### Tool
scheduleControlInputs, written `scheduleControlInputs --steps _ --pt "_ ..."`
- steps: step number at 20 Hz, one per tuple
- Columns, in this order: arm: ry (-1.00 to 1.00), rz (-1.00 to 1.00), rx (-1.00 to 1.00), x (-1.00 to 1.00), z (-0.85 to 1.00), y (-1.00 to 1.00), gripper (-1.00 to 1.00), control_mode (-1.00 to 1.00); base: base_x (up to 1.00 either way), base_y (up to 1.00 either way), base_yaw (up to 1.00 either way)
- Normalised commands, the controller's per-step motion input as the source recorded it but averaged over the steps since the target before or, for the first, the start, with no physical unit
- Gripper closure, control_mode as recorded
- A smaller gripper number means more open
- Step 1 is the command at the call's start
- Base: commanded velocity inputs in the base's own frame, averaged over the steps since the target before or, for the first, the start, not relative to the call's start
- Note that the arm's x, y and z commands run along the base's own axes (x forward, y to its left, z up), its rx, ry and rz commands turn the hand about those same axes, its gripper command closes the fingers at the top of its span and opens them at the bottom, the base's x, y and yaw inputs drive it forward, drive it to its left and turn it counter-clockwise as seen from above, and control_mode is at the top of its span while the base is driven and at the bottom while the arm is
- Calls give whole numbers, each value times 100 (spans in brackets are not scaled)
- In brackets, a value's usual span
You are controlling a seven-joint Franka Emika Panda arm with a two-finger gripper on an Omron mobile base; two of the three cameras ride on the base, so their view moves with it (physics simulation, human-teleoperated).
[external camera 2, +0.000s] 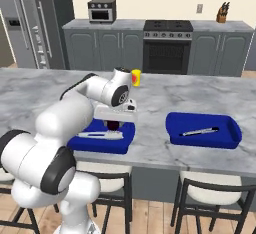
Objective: Gather the eggplant and squash from the fridge and place them on a tray on the dining counter. Then gather the chicken drumstick and fish from the fridge and place them on the other tray.
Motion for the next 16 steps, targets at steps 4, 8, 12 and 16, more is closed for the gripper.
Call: scheduleControlInputs --steps 4,8,12,16 --pt "14 15 0 72 0 2 100 -100 0 0 0" --pt "7 50 0 75 0 19 100 -100 0 0 0" --pt "0 55 0 3 -3 29 100 -100 0 0 0" --pt "0 46 0 -13 -28 45 100 -100 0 0 0"
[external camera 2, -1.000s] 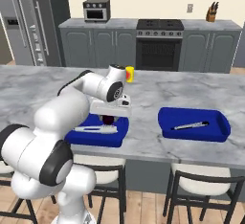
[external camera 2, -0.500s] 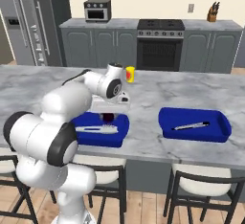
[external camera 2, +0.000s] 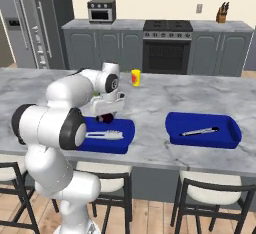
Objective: Gather the eggplant and squash from the fridge and place them on a tray on the dining counter. Then gather the chicken drumstick and fish from the fridge and place them on the other tray.
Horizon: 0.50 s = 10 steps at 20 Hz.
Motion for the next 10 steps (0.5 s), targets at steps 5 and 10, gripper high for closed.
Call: scheduleControlInputs --steps 5,10 --pt "0 43 9 -52 -58 -12 100 -100 0 0 0" --pt "0 30 18 17 -29 -13 100 -100 0 0 0"
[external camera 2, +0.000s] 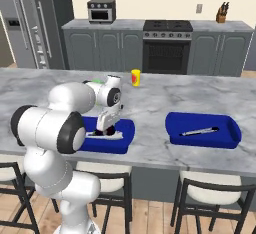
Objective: Gather the eggplant and squash from the fridge and place them on a tray on the dining counter. Then gather the chicken drumstick and fish from the fridge and place them on the other tray.
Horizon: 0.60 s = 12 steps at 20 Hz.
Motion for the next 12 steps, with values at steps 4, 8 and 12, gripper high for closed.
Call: scheduleControlInputs --steps 4,8,12 --pt "0 25 16 33 -18 0 100 -100 0 0 0" --pt "0 17 9 33 -47 2 100 -100 0 0 0" --pt "5 11 5 61 -54 4 100 -100 0 0 0"
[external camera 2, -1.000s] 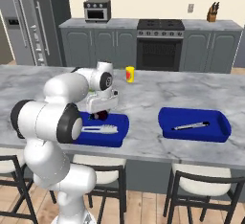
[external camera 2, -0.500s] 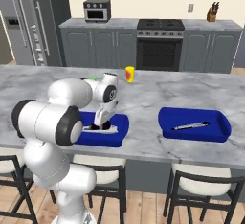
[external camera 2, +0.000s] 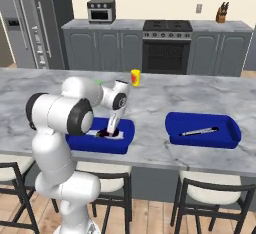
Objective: Gather the eggplant and squash from the fridge and place them on a tray on the dining counter. Then gather the chicken drumstick and fish from the fridge and place them on the other tray.
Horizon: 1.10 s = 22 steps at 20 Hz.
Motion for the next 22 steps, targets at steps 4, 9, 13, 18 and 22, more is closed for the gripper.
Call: scheduleControlInputs --steps 4,9,13,18,22 --pt "8 6 5 61 -47 6 100 -100 0 0 0" --pt "3 6 5 -39 -28 12 100 -100 0 0 0" --pt "0 2 1 -89 8 18 100 -100 0 0 0" --pt "0 0 0 -44 11 62 100 -100 0 0 0" --pt "0 -4 0 -3 -26 72 100 -100 0 0 0"
